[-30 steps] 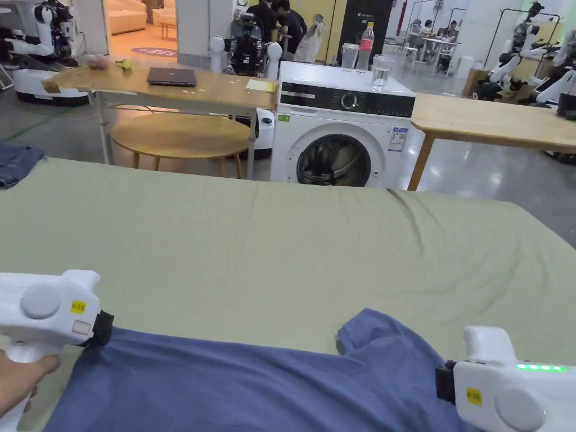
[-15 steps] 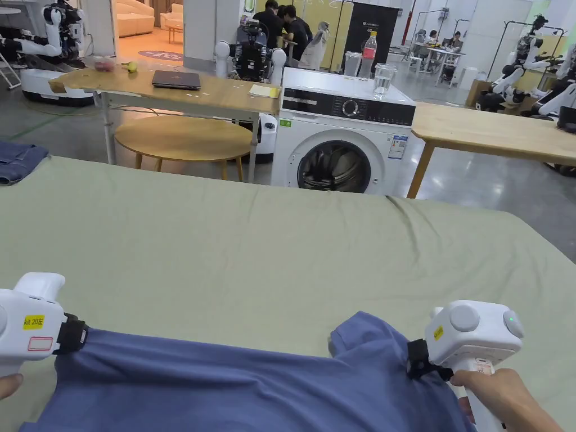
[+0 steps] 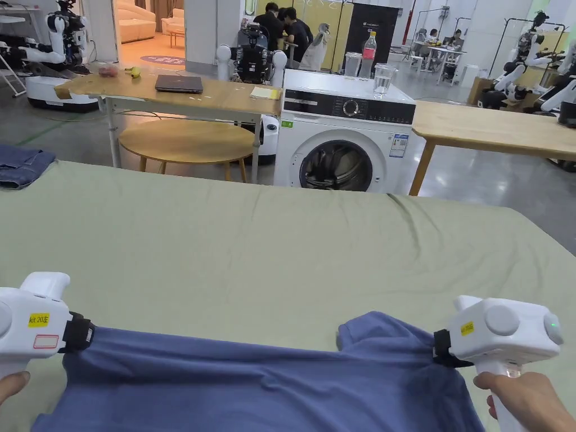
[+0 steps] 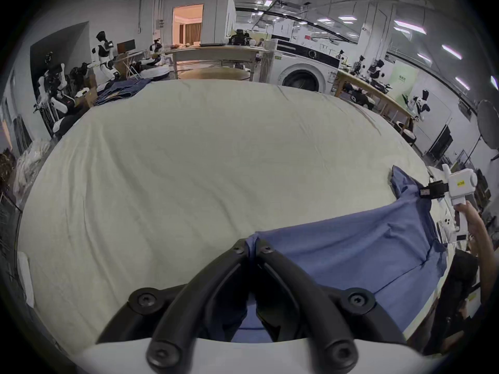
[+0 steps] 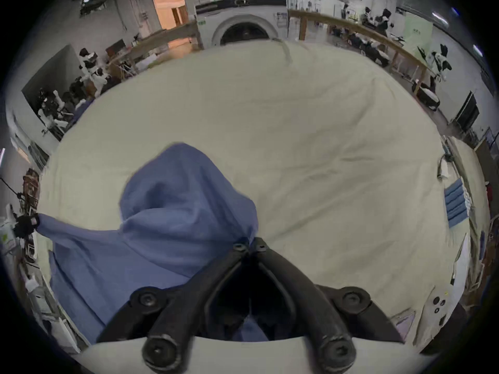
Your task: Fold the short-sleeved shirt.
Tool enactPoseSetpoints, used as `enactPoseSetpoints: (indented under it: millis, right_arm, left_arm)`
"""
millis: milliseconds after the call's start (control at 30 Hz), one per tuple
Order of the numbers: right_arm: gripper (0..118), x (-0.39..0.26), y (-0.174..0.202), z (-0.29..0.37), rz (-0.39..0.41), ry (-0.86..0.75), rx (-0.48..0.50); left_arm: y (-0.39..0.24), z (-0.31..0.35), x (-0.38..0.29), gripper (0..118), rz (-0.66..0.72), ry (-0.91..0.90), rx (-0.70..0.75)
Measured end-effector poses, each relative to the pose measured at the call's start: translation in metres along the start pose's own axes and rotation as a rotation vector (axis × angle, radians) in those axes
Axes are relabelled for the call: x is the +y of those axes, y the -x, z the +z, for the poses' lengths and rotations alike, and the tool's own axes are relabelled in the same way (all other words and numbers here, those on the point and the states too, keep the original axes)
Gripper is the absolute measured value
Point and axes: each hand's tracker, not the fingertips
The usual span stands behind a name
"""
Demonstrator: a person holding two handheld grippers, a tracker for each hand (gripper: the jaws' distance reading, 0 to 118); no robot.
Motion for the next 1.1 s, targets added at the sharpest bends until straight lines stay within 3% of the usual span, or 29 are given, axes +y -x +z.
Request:
enactPoseSetpoints:
  millis: [333,600,733,1100]
  right_arm:
    - [0,-0.051,0.010,0.122,0.026,-0.155,0.027]
    - [0,-0.122,0.018,0.181,0.077,-0.174,0.008]
    - [0,-0.163,0.020,0.185,0.127,-0.133,-0.044]
    - [0,-0.231,0.002,0.128,0.134,0.024,-0.139]
  left_arm:
    - [0.003,0.068,-0.025,0,0.017,-0.070,-0.020]
    - [-0.002,0.113,-0.068,0,0.004,-0.083,-0.033]
    - [-0.004,0.116,-0.101,0,-0.010,-0.032,-0.034]
    - [0.011,0.078,-0.190,0,0.010,0.130,-0.019]
